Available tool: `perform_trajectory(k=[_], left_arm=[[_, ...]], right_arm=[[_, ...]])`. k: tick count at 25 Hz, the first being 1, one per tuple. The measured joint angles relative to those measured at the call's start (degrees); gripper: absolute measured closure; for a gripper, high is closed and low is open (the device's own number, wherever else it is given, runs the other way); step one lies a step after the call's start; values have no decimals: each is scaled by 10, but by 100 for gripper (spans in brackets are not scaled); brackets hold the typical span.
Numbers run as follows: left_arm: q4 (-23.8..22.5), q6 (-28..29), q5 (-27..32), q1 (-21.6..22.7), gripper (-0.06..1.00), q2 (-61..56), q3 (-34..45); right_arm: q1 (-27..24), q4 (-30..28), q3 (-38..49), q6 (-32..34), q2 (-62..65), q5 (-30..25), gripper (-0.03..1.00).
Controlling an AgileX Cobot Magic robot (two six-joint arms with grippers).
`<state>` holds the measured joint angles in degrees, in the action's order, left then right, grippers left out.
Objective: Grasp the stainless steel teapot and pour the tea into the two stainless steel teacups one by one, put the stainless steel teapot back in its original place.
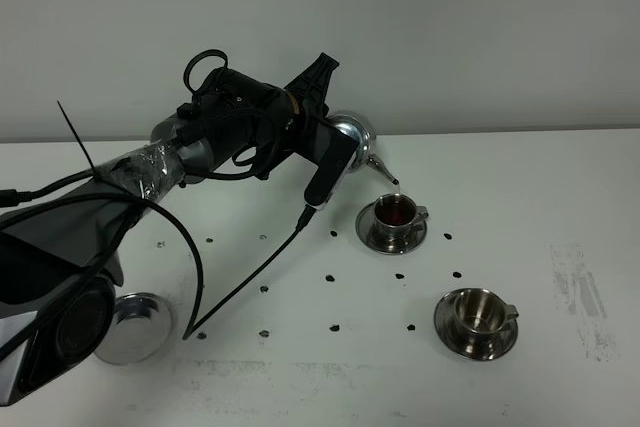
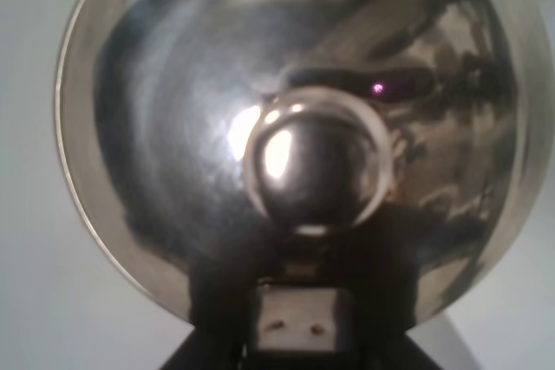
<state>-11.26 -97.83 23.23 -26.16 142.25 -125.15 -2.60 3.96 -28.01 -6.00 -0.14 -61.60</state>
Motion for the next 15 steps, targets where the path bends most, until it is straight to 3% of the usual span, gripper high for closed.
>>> perform_trajectory(k=[9, 15], left_arm=[[-16, 211, 81, 0, 69, 0, 0], [-17, 434, 121, 0, 69, -5, 0]], right_arm=[[0, 0, 0, 0, 0, 0, 54], [0, 0, 0, 0, 0, 0, 54]])
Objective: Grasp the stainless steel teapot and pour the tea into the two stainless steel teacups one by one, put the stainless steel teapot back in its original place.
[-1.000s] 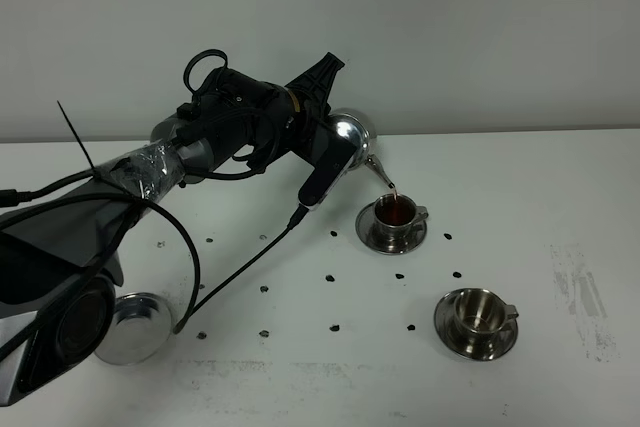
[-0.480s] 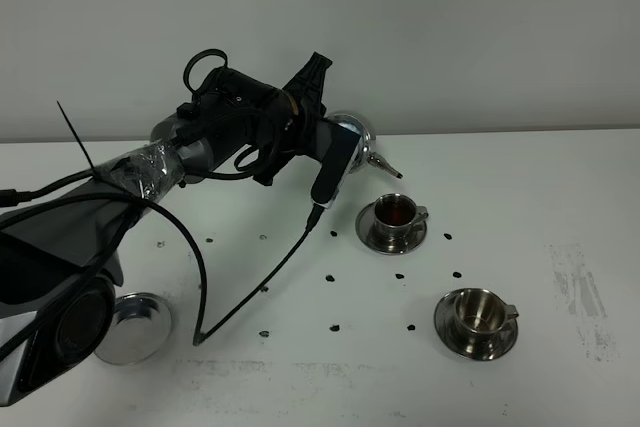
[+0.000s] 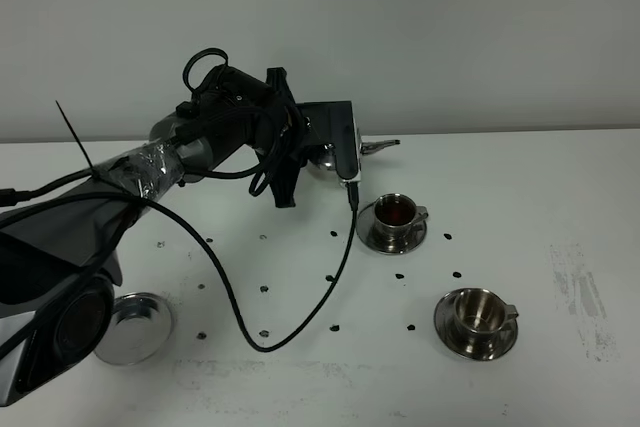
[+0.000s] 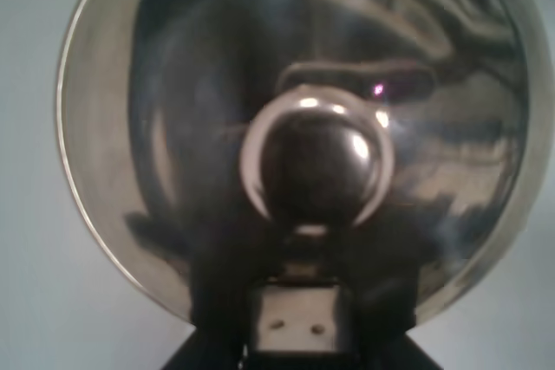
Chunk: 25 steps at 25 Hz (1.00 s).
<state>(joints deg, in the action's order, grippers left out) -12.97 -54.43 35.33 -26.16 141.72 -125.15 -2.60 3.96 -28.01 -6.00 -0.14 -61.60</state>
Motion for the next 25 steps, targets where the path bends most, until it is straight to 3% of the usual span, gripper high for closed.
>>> perform_trajectory(k=[6, 9, 14, 19, 25], left_arm=[[0, 251, 107, 0, 69, -36, 0], [0, 329, 163, 0, 69, -48, 0], [32, 348, 229, 0, 69, -48, 0], [70, 349, 233, -3, 69, -46, 0], [78, 349, 232, -9, 69, -27, -1]], right_arm=[[0, 0, 0, 0, 0, 0, 54], [0, 0, 0, 0, 0, 0, 54], [0, 0, 0, 0, 0, 0, 54], [0, 0, 0, 0, 0, 0, 54], [0, 0, 0, 0, 0, 0, 54]])
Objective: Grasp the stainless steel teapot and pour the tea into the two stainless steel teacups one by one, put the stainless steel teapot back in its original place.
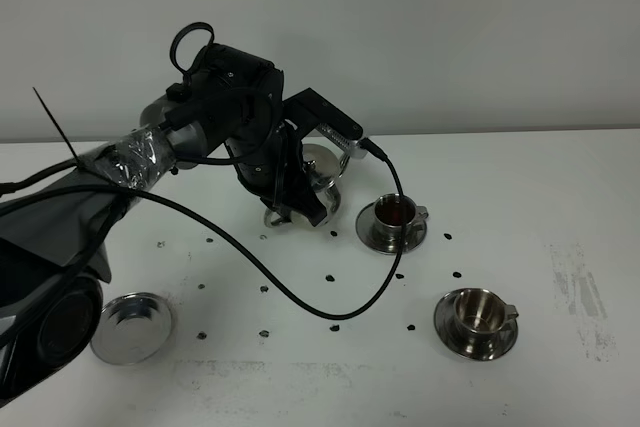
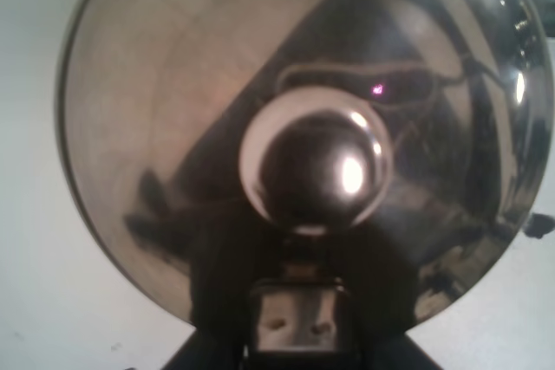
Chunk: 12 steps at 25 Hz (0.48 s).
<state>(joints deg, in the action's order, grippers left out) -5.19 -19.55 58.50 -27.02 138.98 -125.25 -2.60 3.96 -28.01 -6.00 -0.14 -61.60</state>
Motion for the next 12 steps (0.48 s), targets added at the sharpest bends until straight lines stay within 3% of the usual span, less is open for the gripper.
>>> perform_trajectory(k=[12], left_arm=[[-1, 2, -1, -2, 69, 12, 1]], right_arm=[[0, 0, 0, 0, 0, 0, 54]])
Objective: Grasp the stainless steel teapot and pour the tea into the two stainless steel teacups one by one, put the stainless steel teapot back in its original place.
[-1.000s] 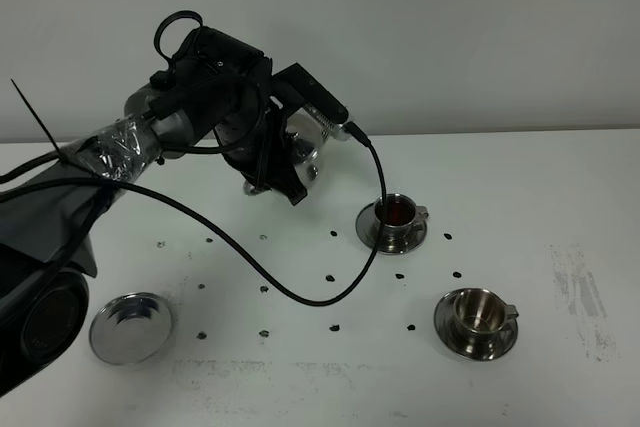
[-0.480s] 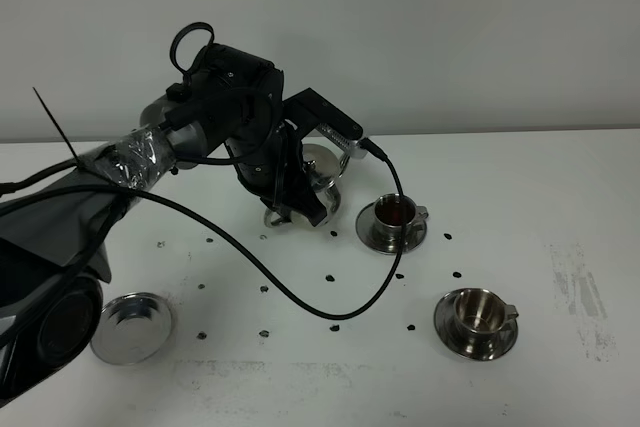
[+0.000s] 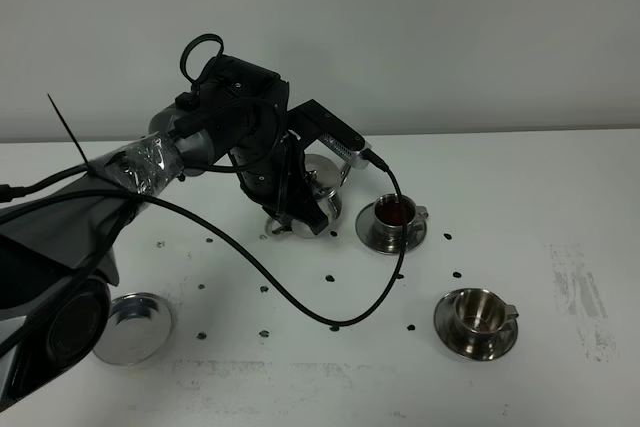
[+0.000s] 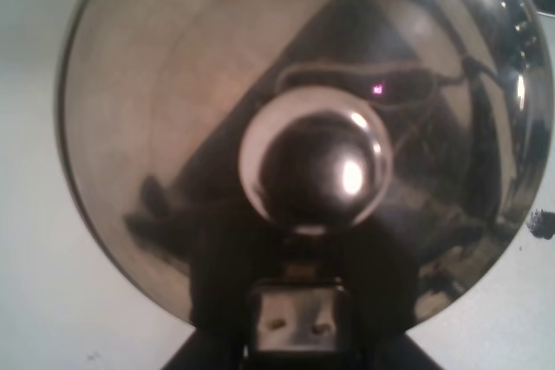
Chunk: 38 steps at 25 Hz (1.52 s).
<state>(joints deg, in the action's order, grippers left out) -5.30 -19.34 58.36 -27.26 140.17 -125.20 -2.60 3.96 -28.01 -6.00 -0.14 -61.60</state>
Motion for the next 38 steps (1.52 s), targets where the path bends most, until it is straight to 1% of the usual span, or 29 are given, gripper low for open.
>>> perform_trajectory(k=[14, 18, 20, 23, 29, 32, 34, 38], left_arm=[[-5, -2, 2, 0, 69, 6, 0], [-28, -17, 2, 0, 69, -19, 0], [-39, -38, 0, 0, 69, -41, 0], [-43, -92, -6, 0, 69, -68, -1], [-45, -234, -19, -13, 69, -86, -1], [-41, -329, -32, -24, 69, -87, -1], [-31, -395, -48, -31, 69, -87, -1], [-6, -508, -84, -44, 69, -87, -1]], right_arm=[[0, 0, 0, 0, 0, 0, 54], [0, 0, 0, 0, 0, 0, 54], [0, 0, 0, 0, 0, 0, 54], [0, 0, 0, 0, 0, 0, 54], [0, 0, 0, 0, 0, 0, 54], [0, 0, 0, 0, 0, 0, 54], [0, 0, 0, 0, 0, 0, 54], [0, 0, 0, 0, 0, 0, 54]])
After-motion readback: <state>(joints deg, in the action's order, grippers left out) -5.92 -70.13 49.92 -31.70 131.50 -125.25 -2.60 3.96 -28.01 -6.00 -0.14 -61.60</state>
